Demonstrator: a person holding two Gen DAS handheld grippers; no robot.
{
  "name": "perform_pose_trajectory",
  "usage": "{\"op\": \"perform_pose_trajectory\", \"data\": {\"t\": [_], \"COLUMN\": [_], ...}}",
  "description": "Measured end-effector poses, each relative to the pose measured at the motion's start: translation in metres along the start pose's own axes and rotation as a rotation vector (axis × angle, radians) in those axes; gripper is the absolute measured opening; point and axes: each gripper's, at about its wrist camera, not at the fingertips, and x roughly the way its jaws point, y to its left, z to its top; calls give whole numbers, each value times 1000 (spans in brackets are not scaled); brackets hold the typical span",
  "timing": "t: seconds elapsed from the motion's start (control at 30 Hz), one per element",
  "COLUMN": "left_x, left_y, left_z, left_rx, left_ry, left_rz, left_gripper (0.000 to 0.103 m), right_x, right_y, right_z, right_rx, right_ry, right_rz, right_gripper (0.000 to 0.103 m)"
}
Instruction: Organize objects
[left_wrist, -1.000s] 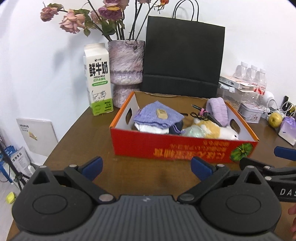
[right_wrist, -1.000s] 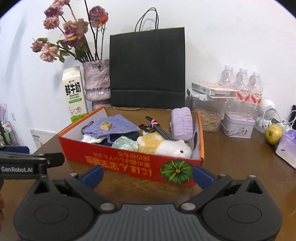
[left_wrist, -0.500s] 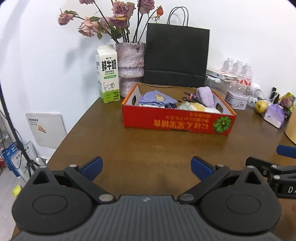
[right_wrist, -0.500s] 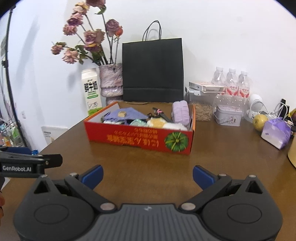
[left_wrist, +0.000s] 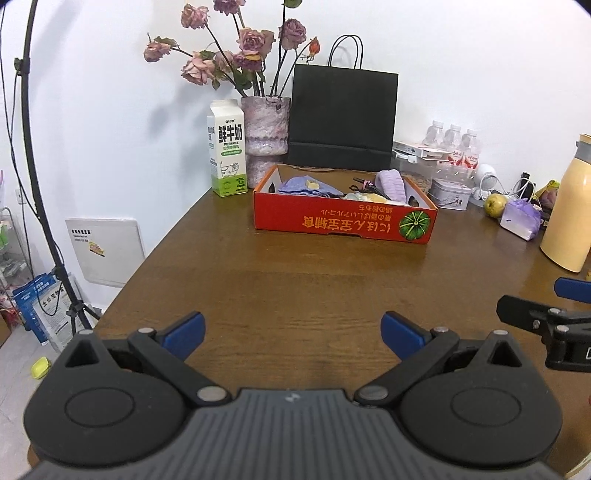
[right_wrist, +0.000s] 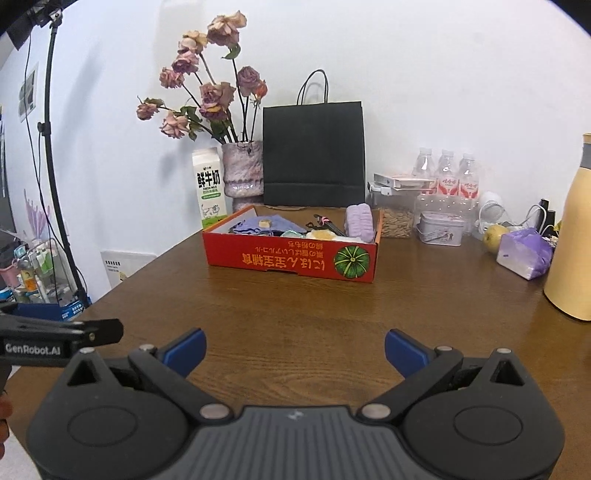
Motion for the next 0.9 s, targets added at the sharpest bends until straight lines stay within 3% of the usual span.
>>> {"op": "perform_pose_trajectory", "data": {"t": [0.9], "left_x": [-10], "left_y": [-3], "left_z": [-1], "left_rx": [5], "left_ry": [-5], "left_rz": [-5], "left_gripper": [103], "right_x": [-12], "right_y": [8], "right_z": [-4], "right_rx": [-16], "right_ry": [-4], "right_rz": [9], "right_gripper": [103]}}
